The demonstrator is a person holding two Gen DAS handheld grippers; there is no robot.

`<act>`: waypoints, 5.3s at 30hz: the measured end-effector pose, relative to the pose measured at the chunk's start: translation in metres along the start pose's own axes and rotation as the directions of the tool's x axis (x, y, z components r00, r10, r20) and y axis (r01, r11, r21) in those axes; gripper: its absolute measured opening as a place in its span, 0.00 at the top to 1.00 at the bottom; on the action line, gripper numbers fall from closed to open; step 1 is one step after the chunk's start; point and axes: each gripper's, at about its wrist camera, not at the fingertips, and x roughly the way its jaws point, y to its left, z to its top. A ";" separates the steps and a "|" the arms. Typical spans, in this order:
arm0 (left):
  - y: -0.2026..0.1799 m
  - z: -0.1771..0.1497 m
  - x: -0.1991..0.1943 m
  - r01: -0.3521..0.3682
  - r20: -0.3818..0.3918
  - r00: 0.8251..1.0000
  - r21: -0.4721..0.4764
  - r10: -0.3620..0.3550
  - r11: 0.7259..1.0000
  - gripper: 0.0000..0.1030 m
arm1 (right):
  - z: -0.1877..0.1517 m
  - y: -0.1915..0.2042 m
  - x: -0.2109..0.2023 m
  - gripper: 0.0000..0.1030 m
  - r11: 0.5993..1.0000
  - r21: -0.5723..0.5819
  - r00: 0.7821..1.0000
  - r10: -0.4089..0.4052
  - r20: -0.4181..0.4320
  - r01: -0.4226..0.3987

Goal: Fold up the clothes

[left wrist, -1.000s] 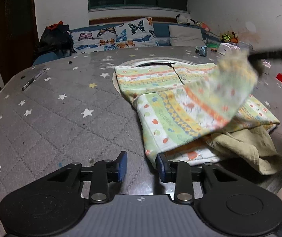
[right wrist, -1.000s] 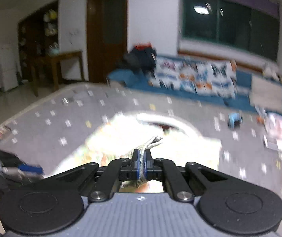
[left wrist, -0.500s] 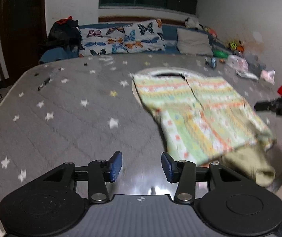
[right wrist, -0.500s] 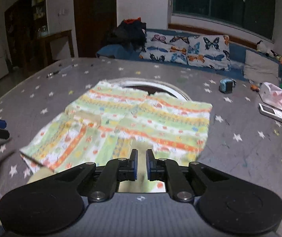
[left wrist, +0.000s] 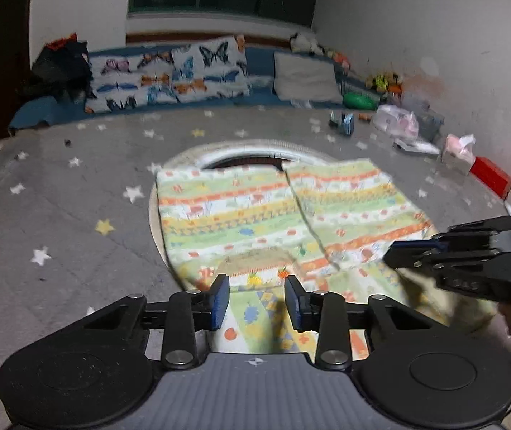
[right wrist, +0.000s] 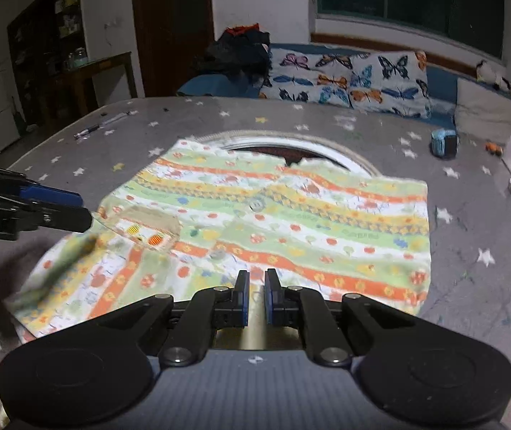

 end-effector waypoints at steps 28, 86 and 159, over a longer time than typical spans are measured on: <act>-0.069 -0.045 -0.022 0.087 -0.060 0.995 0.202 -0.076 0.976 0.69 | -0.057 -0.004 -0.066 0.86 0.999 -0.034 1.000 0.000 -0.016 0.000; -0.050 -0.062 -0.085 0.043 0.026 0.998 0.178 -0.048 0.983 0.46 | -0.027 0.026 -0.079 0.90 0.960 -0.208 0.976 0.205 0.066 -0.188; 0.062 0.015 0.013 -0.039 -0.140 0.989 0.084 0.050 0.996 0.89 | 0.058 -0.043 0.031 0.76 0.991 -0.094 0.995 0.098 0.001 -0.098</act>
